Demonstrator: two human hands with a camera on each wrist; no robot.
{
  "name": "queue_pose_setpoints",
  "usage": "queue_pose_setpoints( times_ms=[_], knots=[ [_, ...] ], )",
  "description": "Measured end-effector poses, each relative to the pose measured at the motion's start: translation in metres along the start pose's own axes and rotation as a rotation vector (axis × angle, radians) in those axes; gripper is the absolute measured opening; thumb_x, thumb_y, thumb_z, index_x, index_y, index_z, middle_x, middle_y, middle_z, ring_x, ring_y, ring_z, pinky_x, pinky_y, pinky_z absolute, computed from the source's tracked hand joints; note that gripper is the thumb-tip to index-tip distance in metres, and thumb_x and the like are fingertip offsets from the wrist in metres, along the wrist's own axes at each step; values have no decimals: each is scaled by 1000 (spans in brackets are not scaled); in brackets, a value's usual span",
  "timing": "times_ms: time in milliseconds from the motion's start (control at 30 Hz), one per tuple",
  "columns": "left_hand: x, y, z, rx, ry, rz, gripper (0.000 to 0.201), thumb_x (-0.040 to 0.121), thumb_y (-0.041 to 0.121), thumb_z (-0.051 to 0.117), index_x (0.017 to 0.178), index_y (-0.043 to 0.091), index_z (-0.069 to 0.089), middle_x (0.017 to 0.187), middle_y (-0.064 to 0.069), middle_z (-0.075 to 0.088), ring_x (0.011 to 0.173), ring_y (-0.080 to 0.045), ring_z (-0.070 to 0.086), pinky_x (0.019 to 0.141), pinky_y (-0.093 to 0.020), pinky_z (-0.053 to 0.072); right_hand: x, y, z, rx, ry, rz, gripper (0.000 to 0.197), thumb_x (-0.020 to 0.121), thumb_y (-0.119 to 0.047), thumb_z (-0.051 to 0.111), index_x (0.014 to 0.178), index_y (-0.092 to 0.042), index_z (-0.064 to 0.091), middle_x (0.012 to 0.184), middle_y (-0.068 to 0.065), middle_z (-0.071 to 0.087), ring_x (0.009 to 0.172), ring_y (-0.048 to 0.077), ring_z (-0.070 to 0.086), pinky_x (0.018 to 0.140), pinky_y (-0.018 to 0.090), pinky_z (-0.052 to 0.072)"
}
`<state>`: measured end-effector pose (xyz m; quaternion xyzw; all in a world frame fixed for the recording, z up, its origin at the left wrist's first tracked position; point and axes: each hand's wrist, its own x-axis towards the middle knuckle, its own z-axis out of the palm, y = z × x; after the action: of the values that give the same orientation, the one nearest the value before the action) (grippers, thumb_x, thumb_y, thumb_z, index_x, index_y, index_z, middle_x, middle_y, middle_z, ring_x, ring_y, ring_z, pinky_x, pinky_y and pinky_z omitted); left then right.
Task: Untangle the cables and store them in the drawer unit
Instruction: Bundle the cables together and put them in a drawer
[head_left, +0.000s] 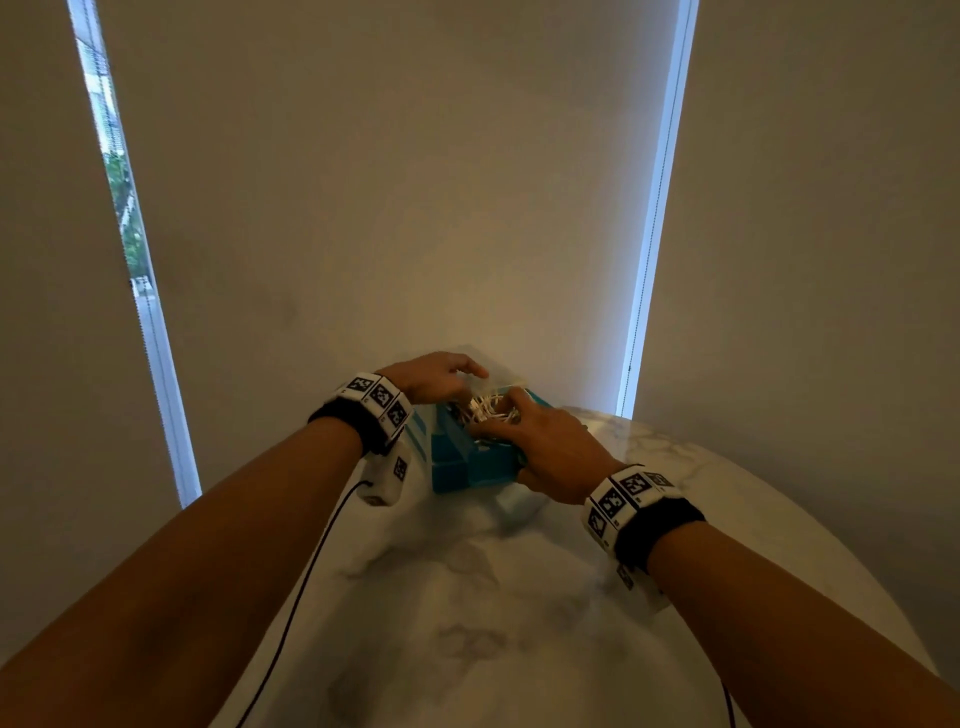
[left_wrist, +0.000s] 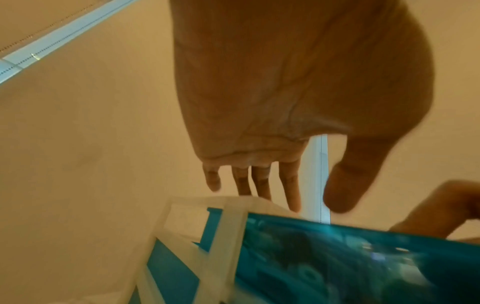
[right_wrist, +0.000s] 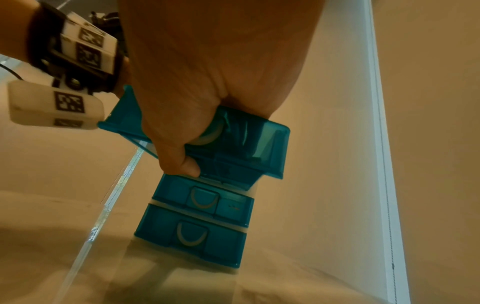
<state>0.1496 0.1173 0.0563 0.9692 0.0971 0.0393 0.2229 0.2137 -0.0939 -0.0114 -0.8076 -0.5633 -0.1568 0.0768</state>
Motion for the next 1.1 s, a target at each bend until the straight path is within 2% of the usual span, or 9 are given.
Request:
queue_pose_setpoints(
  times_ms=[67, 133, 167, 400, 533, 667, 800, 967, 1100],
  knots=[
    [7, 1, 8, -42, 39, -45, 49, 111, 37, 39, 155, 19, 49, 163, -6, 45, 145, -27, 44, 124, -45, 33, 1, -2, -4, -30, -21, -3, 71, 93, -22, 74, 154, -46, 46, 156, 8, 37, 123, 32, 56, 98, 45, 58],
    [20, -6, 18, -33, 83, -93, 73, 102, 68, 24, 155, 25, 49, 163, -7, 47, 143, -30, 49, 123, -50, 34, 1, -3, -8, -44, -31, -5, 70, 94, -23, 73, 155, -44, 45, 155, 8, 39, 123, 31, 56, 99, 44, 56],
    [23, -7, 22, -12, 103, -113, 77, 101, 71, 20, 153, 24, 50, 161, -8, 49, 140, -31, 52, 121, -51, 35, 2, -2, -9, -47, -32, -5, 70, 94, -22, 73, 155, -44, 45, 155, 7, 40, 123, 31, 57, 99, 42, 56],
    [13, -2, 34, 212, 106, 36, 53, 117, 37, 18, 166, 20, 30, 174, -5, 25, 158, -28, 27, 129, -50, 21, 11, -8, -3, -30, 47, 13, 68, 93, -21, 73, 153, -44, 51, 155, 4, 46, 129, 30, 56, 104, 44, 52],
    [16, -9, 33, 189, 77, 84, 53, 116, 41, 28, 167, 27, 27, 175, -2, 25, 159, -28, 26, 129, -51, 18, 11, -18, 10, -122, 178, 52, 68, 90, -27, 81, 150, -43, 55, 166, 9, 33, 150, 35, 33, 122, 56, 31],
    [21, -16, 27, 189, -16, 113, 57, 114, 49, 32, 167, 31, 23, 176, -3, 18, 161, -28, 19, 131, -52, 12, 9, -14, 9, -39, 187, 29, 67, 87, -18, 83, 148, -37, 60, 168, 7, 33, 144, 35, 38, 117, 51, 38],
    [23, -28, 22, 166, -97, 72, 78, 106, 67, 31, 170, 28, 11, 178, -3, 4, 164, -26, 4, 133, -53, 3, 6, -13, 9, -7, 176, 44, 63, 92, -15, 76, 150, -33, 58, 154, 4, 50, 136, 31, 44, 108, 47, 48],
    [18, -19, 22, -35, -114, 78, 81, 99, 57, 38, 168, 18, 20, 178, -6, 8, 164, -26, 5, 133, -47, 2, 2, -11, 11, 40, 198, 69, 68, 92, -9, 75, 154, -30, 54, 149, 4, 60, 136, 29, 51, 107, 44, 49],
    [22, -19, 21, 133, -104, 56, 75, 109, 55, 43, 170, 25, 12, 178, -3, 4, 164, -25, 2, 132, -47, 0, 3, -14, 12, 56, 222, 98, 68, 90, -7, 77, 151, -29, 57, 145, 2, 67, 137, 28, 55, 107, 48, 52]
  ],
)
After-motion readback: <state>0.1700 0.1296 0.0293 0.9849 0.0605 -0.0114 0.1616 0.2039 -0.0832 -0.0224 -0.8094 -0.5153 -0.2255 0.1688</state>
